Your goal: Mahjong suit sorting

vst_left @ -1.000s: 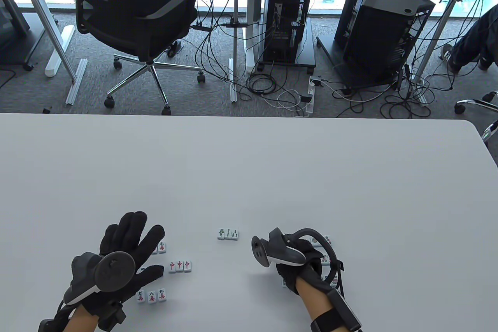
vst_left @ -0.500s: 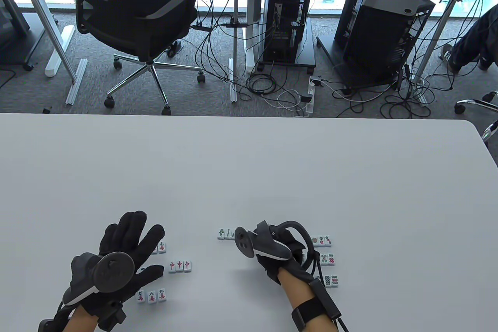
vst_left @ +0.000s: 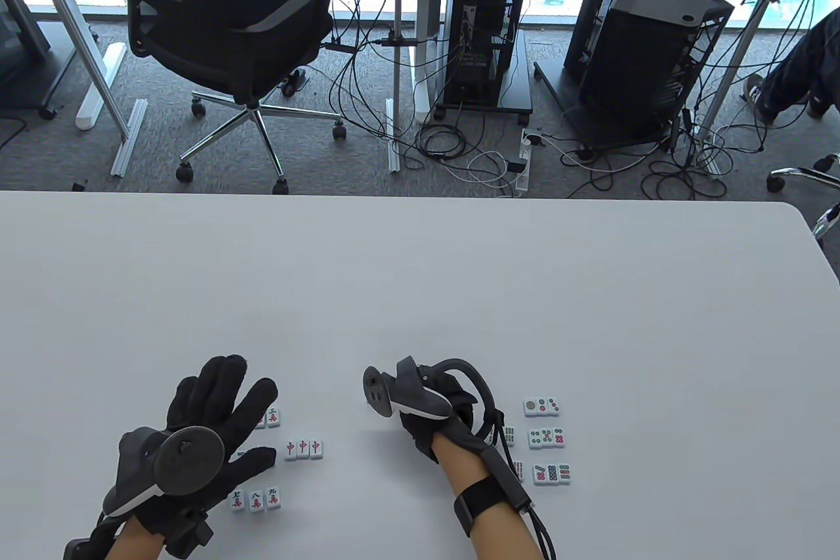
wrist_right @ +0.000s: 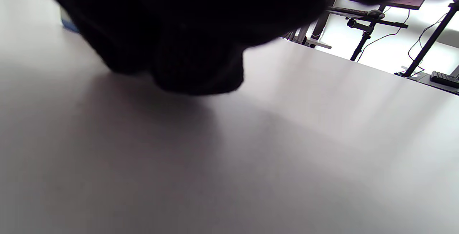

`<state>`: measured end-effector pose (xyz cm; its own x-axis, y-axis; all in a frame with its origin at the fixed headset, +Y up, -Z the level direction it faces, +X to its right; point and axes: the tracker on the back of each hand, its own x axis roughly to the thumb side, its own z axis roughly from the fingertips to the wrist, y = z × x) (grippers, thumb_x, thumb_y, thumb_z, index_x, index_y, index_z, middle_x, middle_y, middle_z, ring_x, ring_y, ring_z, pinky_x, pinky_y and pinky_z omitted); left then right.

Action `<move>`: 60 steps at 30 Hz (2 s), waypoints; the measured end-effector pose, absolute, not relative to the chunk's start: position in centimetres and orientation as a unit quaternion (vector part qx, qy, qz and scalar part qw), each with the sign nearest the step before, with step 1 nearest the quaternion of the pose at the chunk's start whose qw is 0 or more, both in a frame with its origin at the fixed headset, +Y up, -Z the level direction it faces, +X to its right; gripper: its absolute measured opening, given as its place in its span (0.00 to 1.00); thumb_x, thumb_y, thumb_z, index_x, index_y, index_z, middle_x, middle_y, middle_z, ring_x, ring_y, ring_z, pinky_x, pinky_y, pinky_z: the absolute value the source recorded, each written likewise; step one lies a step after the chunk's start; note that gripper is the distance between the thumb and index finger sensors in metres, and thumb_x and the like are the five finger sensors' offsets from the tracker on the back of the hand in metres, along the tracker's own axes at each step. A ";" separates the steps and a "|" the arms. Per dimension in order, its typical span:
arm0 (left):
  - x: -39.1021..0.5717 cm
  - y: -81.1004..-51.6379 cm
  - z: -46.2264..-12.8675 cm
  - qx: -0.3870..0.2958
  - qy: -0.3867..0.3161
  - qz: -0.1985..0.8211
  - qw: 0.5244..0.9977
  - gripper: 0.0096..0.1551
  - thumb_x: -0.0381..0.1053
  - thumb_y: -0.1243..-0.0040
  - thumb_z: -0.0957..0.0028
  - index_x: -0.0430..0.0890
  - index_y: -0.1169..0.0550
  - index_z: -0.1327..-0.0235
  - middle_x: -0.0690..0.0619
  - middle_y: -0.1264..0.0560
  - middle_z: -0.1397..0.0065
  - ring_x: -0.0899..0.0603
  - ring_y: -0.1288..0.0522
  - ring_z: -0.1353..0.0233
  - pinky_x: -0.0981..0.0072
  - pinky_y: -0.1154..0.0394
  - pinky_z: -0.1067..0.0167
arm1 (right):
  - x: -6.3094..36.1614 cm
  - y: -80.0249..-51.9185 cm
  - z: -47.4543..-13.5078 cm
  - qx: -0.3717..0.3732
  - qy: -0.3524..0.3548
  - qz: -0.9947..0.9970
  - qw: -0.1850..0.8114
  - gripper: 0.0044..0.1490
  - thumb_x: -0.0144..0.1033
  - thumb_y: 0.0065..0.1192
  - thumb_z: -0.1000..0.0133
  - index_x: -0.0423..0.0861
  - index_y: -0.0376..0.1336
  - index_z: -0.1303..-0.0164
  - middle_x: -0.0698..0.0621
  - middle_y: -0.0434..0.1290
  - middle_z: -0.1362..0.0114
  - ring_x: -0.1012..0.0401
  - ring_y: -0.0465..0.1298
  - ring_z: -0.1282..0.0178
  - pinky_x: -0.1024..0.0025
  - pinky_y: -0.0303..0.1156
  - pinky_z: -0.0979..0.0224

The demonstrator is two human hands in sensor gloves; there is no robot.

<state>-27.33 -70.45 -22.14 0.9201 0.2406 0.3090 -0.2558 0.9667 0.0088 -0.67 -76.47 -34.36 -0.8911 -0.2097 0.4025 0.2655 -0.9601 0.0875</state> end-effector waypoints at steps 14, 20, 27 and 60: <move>-27.3 -70.4 -22.1 0.020 -0.152 0.123 0.980 0.49 0.76 0.50 0.60 0.66 0.49 0.24 0.63 0.71 0.18 0.46 0.69 0.13 0.38 0.63 0.20 | 2.8 -74.1 -33.5 -0.179 -0.059 -0.973 0.131 0.40 0.46 0.67 0.56 0.41 0.64 0.35 0.51 0.82 0.64 0.65 0.78 0.80 0.71 0.78 0.73; -27.3 -70.3 -22.1 0.019 -0.151 0.121 0.981 0.49 0.76 0.51 0.60 0.66 0.49 0.24 0.63 0.71 0.18 0.46 0.69 0.13 0.38 0.63 0.20 | 7.3 -73.4 -32.9 -0.134 -0.103 -0.975 0.147 0.39 0.46 0.67 0.55 0.41 0.65 0.36 0.52 0.83 0.65 0.66 0.77 0.81 0.71 0.78 0.75; -27.1 -70.4 -22.2 0.014 -0.152 0.114 0.982 0.49 0.76 0.51 0.60 0.66 0.49 0.24 0.63 0.71 0.18 0.46 0.69 0.13 0.38 0.63 0.20 | 9.9 -74.2 -31.4 -0.125 -0.158 -0.967 0.155 0.41 0.48 0.68 0.57 0.40 0.65 0.36 0.52 0.82 0.67 0.66 0.77 0.82 0.72 0.77 0.76; -27.3 -70.1 -22.2 0.017 -0.147 0.124 0.981 0.49 0.76 0.50 0.60 0.66 0.49 0.24 0.63 0.71 0.18 0.46 0.69 0.13 0.38 0.63 0.20 | 1.0 -76.0 -34.1 -0.203 -0.063 -0.968 0.132 0.36 0.41 0.71 0.57 0.37 0.68 0.42 0.52 0.82 0.68 0.66 0.76 0.83 0.71 0.78 0.76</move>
<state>-27.32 -70.10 -22.21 0.9260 0.2391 0.2920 -0.2494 0.9684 -0.0023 0.98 -76.00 -34.11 -0.8826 -0.2289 0.4106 0.2805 -0.9573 0.0694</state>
